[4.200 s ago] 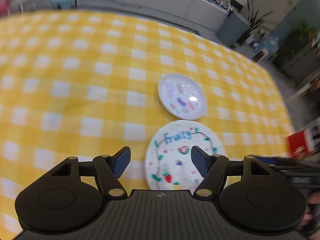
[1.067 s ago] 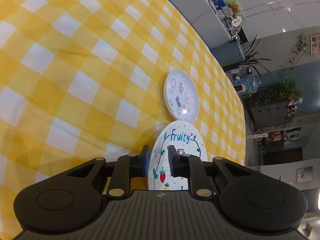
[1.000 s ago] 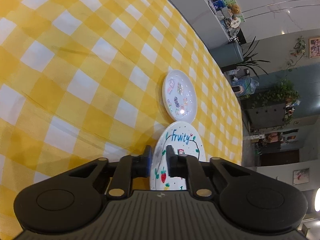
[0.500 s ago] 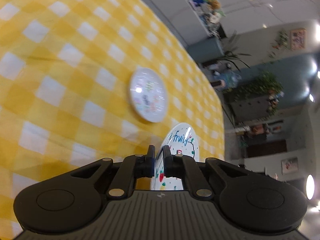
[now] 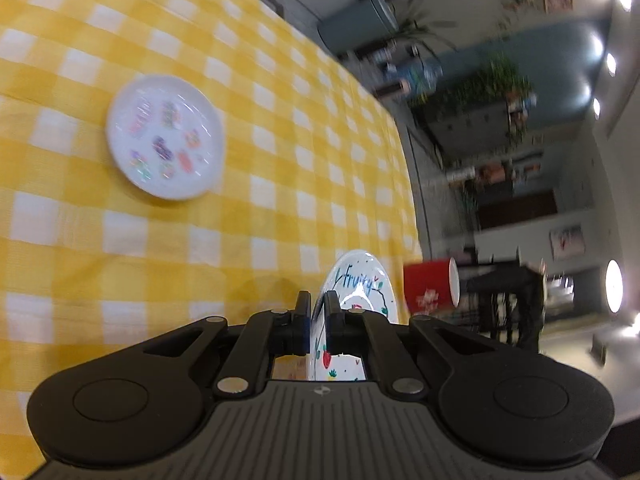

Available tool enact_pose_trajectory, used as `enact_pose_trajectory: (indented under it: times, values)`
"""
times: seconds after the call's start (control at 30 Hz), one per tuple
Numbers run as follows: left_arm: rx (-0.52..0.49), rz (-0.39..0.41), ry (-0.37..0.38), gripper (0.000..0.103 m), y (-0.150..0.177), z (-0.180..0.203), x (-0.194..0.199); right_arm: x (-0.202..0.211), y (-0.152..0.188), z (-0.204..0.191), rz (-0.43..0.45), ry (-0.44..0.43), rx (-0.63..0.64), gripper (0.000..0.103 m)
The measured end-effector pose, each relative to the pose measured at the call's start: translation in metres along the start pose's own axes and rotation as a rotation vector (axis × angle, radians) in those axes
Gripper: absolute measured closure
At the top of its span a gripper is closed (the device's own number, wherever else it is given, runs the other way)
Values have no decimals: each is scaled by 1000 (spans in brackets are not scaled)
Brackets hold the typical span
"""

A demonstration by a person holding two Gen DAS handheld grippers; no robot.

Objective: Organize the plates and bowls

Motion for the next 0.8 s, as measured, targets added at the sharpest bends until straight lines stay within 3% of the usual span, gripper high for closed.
enact_pose_trajectory:
  times: [0.1,0.3,0.57,0.8]
  values:
    - [-49,-43,7,97,7,10,-6,14,14,5,28,14,-22,98]
    - [-160,-55,-47,96,17,33,-8,30,38,10,52,26,-37,98]
    - [-339,-63,-161,95,35,65,-14,38,61,29,50,37,-101,97]
    - [-387,-84,-226,94,42,69,-24,31,68,40,8,62,-142,96]
Point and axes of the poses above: each gripper's, at about its wrist camera, not at the fingertips, and x roughly against the way its jaws point, z to its right, y to its underside, the point moved 1 cm from there along -x, roughly the way its jaws point, and after that the axes turned 14 degrees about -y, right-handed, at the moved point
